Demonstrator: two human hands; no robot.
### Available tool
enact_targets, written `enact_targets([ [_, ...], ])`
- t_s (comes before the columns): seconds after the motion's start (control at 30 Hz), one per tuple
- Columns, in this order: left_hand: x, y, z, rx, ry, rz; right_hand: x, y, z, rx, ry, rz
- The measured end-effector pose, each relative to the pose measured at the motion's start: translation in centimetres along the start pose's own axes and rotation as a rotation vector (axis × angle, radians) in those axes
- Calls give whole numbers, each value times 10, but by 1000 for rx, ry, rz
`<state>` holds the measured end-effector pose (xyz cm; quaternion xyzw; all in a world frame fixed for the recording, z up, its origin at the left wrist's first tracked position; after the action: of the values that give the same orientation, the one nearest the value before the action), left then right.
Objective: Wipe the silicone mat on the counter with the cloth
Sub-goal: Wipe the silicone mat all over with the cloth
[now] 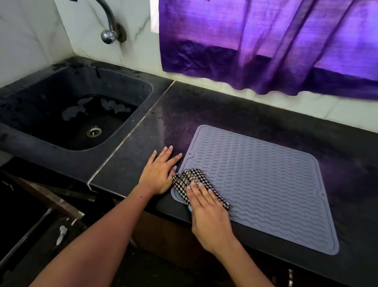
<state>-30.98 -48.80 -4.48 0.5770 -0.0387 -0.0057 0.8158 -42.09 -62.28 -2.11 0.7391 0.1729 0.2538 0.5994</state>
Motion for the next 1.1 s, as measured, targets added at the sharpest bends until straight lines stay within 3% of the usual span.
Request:
enact_targets([
  [0.1,0,-1,-1,8,6,-4,11,8,6,115,53,-3],
  [0.2,0,0,0,14,20,-11,16,18,42,873,-304,-63],
  [0.27,0,1,0,15,37,-15,17,27,64,1389,-602,107],
  [0.3,-1,1,0,12,41,-16,18,32,74,1478,-676,217],
  [0.33,-1,1,1,11,41,-14,19,42,81,1416,-668,268],
  [0.4,-1,1,1,10,38,-14,27,58,77,1017,-480,243],
  [0.5,-1,1,0,11,39,-14,26,38,35,465,-234,-33],
  [0.57,-1,1,0,7,33,-5,14,12,9,75,-95,-57],
  [0.63,-1,1,0,10,31,3,8,-7,1,-56,-66,-61],
  [0.83,0,1,1,22,37,5,13,1,14,129,-19,94],
  [0.9,0,1,1,19,39,2,12,10,28,406,-123,96],
  [0.97,0,1,1,26,42,-1,11,20,48,815,-340,178],
  [1.03,-1,1,1,32,47,-3,10,28,69,1377,-601,413],
  [1.07,-1,2,1,30,48,-1,9,32,80,1507,-689,543],
  [1.1,-1,2,2,29,49,2,9,41,89,1477,-698,623],
])
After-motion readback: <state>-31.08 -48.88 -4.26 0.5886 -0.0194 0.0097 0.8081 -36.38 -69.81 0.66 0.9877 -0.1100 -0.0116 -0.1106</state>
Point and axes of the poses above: each hand's wrist, its own x-axis towards the middle knuckle, its own y-axis out of the back of the hand, z = x × y, the point moved 7 cm from there along x, towards the middle knuckle, and after that the axes turned 13 degrees about y, right-handed, at the moved point
